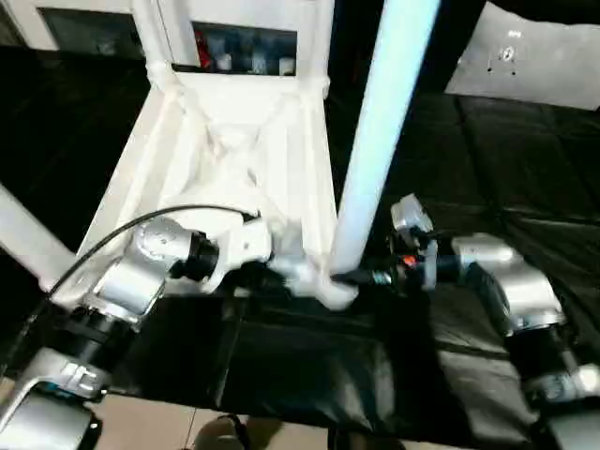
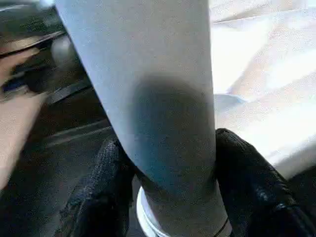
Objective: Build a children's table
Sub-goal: Rotate leg to tighten
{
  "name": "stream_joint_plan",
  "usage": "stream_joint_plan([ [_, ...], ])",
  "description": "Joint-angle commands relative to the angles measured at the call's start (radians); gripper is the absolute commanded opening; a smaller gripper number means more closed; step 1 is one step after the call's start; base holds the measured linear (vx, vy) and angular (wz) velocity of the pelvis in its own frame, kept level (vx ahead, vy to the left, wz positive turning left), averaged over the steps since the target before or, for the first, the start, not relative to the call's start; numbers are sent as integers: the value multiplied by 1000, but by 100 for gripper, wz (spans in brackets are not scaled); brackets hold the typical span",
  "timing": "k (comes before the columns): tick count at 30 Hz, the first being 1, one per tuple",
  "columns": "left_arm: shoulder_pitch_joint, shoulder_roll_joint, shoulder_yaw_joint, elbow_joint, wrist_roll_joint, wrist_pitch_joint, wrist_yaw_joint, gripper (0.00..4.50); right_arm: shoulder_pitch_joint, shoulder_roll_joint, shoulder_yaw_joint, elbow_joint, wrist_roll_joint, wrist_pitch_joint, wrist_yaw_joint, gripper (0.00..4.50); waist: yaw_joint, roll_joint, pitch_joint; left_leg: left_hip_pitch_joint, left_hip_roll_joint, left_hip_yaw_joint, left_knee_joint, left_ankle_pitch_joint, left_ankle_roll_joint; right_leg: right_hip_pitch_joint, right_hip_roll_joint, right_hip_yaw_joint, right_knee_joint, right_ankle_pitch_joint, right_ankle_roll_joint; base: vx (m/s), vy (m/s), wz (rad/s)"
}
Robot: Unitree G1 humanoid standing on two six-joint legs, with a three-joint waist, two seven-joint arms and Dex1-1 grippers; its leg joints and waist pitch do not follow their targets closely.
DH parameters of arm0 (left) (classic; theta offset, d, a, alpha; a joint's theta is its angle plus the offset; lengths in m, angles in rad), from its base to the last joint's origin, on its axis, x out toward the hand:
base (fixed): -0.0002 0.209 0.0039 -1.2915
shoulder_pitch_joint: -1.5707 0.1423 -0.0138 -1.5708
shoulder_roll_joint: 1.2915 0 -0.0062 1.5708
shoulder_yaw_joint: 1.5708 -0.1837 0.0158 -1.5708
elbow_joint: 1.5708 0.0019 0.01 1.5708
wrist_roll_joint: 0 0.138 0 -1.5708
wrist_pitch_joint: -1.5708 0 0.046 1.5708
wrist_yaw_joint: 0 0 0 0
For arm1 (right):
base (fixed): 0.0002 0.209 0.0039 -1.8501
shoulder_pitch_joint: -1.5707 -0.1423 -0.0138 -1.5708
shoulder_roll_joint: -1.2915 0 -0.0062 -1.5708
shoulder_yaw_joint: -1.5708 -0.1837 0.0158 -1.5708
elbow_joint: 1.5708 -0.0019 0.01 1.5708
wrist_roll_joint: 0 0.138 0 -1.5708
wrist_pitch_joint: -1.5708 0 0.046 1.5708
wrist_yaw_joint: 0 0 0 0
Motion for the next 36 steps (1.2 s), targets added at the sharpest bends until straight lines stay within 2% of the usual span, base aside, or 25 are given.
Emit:
stream_joint_plan([
  [1,-26,-80,-9,-29,-11,47,107,0,-2,73,49,-45,5,42,-71,205,-7,-4,-57,12,25,-8,-71,-243,23,58,-65,39,-87,-442,-165,0,0,0],
  [2,-34,-110,-2,-30,-5,81,154,0,-6,111,39,-53,-9,62,-148,205,-14,0,-55,14,24,-7,-70,-245,26,55,-64,42,-88,-436,-163,0,0,0],
  [4,-46,-146,5,-21,1,109,205,0,-15,160,27,-54,-23,81,-235,204,-24,-3,-56,8,23,-7,-70,-239,30,56,-61,41,-87,-416,-165,0,0,0],
  [5,-59,-182,12,-13,9,133,257,0,-28,218,5,-49,-40,109,-352,204,-27,2,-53,8,22,-7,-71,-236,24,52,-60,42,-87,-411,-168,0,0,0],
  [6,-70,-213,18,-6,16,150,302,0,-40,270,-11,-41,-57,121,-453,204,-31,0,-53,9,21,-7,-71,-246,25,50,-59,41,-91,-425,-166,0,0,0],
  [7,-77,-233,21,-2,21,160,330,0,-47,302,-21,-37,-67,128,-514,204,-42,-1,-51,4,18,-12,-74,-262,10,51,-60,36,-93,-479,-147,0,0,0],
  [8,-82,-248,24,-1,27,165,354,0,-52,329,-29,-34,-77,134,-567,204,-40,0,-54,6,16,-14,-72,-264,9,54,-62,34,-96,-496,-137,0,0,0],
  [9,-84,-263,23,-7,32,173,368,0,-49,350,-29,-38,-80,123,-597,204,-40,-1,-57,6,15,-11,-68,-248,18,52,-63,39,-97,-468,-134,0,0,0],
  [11,-85,-273,22,-12,36,179,377,0,-47,362,-29,-42,-82,115,-615,204,-39,2,-54,8,18,-7,-69,-246,33,47,-58,40,-98,-425,-141,0,0,0],
  [12,-83,-280,25,-20,40,186,387,0,-41,369,-30,-51,-84,107,-626,259,-38,3,-55,9,19,-7,-69,-244,37,47,-57,40,-95,-397,-148,0,0,0],
  [15,-71,-280,26,-37,47,197,390,0,-18,361,-42,-79,-71,112,-618,284,-36,5,-58,5,21,-5,-68,-207,46,55,-56,42,-83,-278,-181,0,0,0],
  [16,-61,-266,21,-51,47,202,377,0,-5,343,-45,-101,-74,115,-600,295,-35,10,-60,6,22,-4,-68,-187,52,57,-55,42,-79,-226,-197,0,0,0],
  [19,-42,-236,12,-79,46,207,351,0,23,302,-50,-144,-74,109,-570,317,-32,9,-65,6,22,-4,-67,-137,72,66,-56,41,-70,-131,-225,0,0,0],
  [20,-42,-236,12,-79,46,207,351,0,23,302,-50,-144,-74,109,-570,332,-31,11,-65,6,24,-2,-66,-113,92,68,-56,41,-66,-77,-244,0,0,0],
  [21,-37,-229,10,-85,45,206,344,0,30,291,-51,-153,-72,106,-562,342,-30,12,-66,8,24,-2,-65,-102,96,69,-56,41,-64,-61,-250,0,0,0],
  [25,18,-158,-4,-155,19,200,257,0,86,156,-60,-190,-53,40,-426,375,-24,10,-68,9,27,0,-63,-75,125,76,-57,40,-56,17,-277,0,0,0],
  [28,41,-122,-6,-176,9,173,206,0,104,81,-76,-207,-31,23,-328,405,-22,10,-65,10,28,2,-63,-83,137,75,-57,41,-59,2,-283,0,0,0],
  [30,59,-93,-8,-187,-7,143,162,0,120,10,-78,-223,-12,15,-220,420,-14,8,-64,11,29,1,-63,-113,134,76,-59,41,-63,-57,-274,0,0,0],
  [32,67,-74,-10,-192,-15,148,142,0,129,-35,-77,-233,9,26,-152,427,-13,8,-60,14,29,3,-65,-137,128,72,-57,40,-68,-105,-269,0,0,0],
  [33,73,-56,-13,-191,-17,135,125,0,138,-72,-73,-238,21,20,-97,437,-12,6,-60,14,31,3,-65,-151,124,71,-59,41,-71,-144,-260,0,0,0],
  [36,89,-1,-19,-206,-39,92,54,0,147,-156,-66,-232,48,-7,8,445,-9,5,-62,15,30,0,-63,-162,118,71,-62,40,-74,-187,-247,0,0,0],
])
